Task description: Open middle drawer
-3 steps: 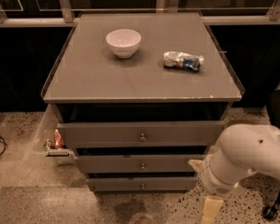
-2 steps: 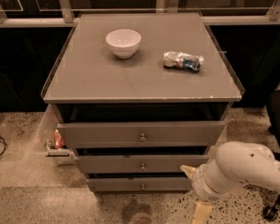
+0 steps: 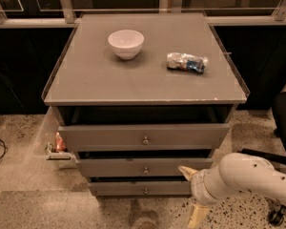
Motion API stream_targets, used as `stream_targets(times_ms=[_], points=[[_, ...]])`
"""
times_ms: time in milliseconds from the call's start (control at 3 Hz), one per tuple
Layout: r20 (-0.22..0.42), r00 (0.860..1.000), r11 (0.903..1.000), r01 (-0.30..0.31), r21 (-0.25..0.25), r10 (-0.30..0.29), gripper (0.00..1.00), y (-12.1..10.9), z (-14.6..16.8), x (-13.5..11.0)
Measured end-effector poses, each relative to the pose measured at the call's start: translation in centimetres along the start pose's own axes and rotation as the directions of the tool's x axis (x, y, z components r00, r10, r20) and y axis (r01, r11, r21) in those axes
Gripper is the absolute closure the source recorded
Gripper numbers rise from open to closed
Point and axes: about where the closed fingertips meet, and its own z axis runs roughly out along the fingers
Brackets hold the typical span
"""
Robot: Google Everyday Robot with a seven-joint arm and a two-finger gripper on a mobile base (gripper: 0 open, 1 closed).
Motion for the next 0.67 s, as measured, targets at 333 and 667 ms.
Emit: stream_targets(times_ms=[333, 667], points=[[-0.002, 1.0, 0.9991, 0.006, 0.042, -0.006, 0.0, -1.6, 1.6, 1.2], [0.04, 0.997, 0.9898, 0.054, 0.132, -0.059, 0.0, -5.6, 4.8, 3.1]])
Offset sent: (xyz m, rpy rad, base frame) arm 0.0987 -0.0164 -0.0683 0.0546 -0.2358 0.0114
